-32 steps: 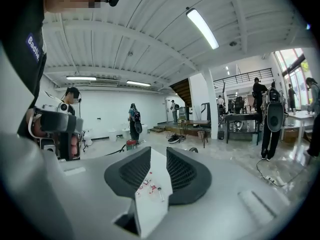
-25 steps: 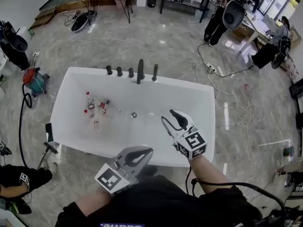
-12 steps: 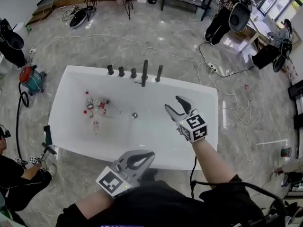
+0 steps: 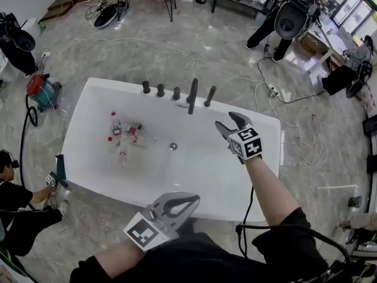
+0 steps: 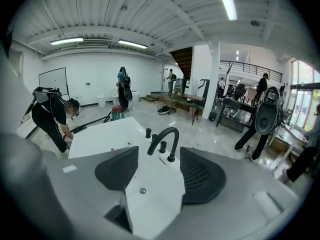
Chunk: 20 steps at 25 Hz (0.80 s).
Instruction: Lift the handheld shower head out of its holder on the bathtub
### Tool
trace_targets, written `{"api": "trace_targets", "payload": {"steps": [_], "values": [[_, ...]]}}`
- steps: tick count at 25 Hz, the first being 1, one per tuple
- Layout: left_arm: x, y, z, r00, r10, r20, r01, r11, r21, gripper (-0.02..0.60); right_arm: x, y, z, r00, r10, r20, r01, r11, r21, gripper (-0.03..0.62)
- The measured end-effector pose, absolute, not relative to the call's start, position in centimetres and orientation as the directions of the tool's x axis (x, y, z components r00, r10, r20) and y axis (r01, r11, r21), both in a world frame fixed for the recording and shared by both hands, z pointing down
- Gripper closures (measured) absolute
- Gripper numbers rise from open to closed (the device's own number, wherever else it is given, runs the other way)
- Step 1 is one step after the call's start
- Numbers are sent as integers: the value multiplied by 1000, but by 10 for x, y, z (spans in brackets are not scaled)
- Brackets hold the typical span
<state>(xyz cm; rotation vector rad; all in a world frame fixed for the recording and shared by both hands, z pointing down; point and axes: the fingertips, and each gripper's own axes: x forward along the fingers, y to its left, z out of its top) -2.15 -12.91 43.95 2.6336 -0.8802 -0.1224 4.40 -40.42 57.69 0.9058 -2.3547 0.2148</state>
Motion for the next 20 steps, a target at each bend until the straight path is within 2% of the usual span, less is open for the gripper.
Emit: {"api": "trace_targets", "payload": {"steps": [14, 20], "values": [[-58, -162, 458, 769, -638, 48, -610, -708, 355, 581, 16, -508, 643, -513, -520, 684, -659, 749, 75, 356], [-70, -175, 482, 755, -651, 79, -630, -687, 362, 581, 16, -554, 680, -446, -530, 721, -639, 753, 159, 356]]}}
